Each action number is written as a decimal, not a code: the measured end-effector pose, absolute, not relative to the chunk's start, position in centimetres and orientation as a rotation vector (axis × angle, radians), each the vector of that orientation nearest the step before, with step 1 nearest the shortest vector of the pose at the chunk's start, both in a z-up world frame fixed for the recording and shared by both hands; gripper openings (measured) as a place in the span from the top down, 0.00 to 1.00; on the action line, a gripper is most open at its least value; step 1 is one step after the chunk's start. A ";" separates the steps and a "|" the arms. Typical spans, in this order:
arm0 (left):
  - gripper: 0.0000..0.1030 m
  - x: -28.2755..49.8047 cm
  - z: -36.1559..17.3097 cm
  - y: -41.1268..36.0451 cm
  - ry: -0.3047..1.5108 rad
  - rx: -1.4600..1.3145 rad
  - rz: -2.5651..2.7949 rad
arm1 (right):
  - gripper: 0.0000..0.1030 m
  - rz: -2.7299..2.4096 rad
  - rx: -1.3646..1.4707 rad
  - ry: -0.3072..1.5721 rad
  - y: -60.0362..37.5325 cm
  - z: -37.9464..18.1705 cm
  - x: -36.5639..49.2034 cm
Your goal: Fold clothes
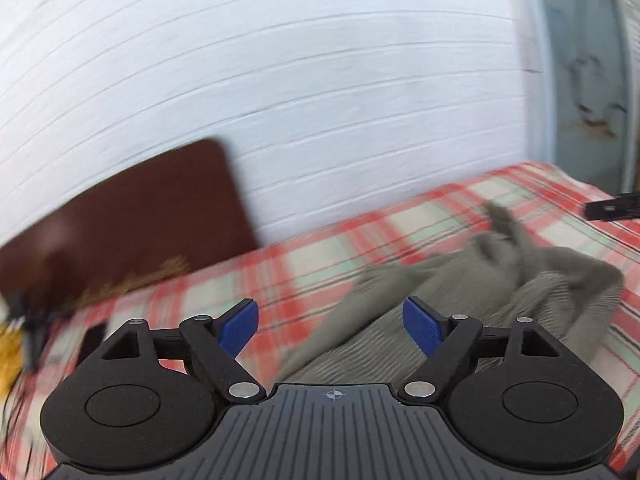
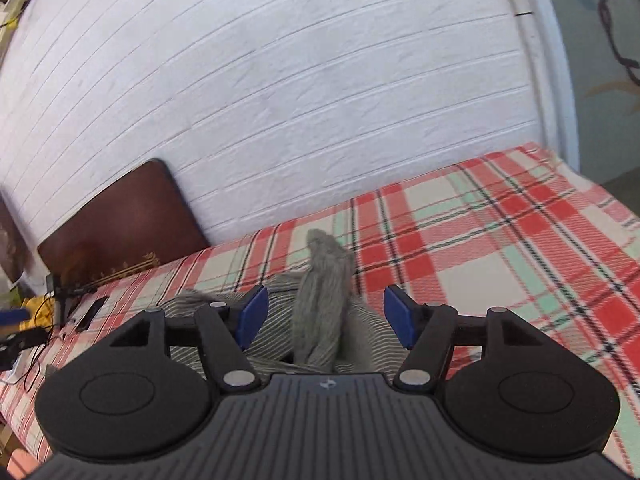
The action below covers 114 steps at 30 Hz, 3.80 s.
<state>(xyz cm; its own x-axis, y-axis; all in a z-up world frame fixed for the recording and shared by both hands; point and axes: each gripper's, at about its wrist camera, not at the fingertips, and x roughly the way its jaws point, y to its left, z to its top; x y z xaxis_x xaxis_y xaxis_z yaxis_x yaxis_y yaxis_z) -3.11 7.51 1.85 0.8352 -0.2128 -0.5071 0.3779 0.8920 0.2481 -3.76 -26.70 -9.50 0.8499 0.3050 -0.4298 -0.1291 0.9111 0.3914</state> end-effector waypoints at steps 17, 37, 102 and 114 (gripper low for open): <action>0.99 4.8 -4.6 0.7 0.767 0.228 -0.531 | 0.32 0.280 0.361 0.611 -24.7 -11.8 -1.7; 0.98 -0.7 5.4 20.1 0.449 -0.042 0.009 | 0.33 0.254 0.294 0.718 -21.0 -13.9 1.2; 0.06 -5.9 -0.7 11.1 0.479 0.190 -0.081 | 0.90 -0.045 0.517 0.320 -37.3 -1.9 -8.8; 0.06 -5.5 -1.2 10.5 0.516 0.223 -0.084 | 0.90 -0.411 0.584 0.663 -44.4 -15.5 -7.5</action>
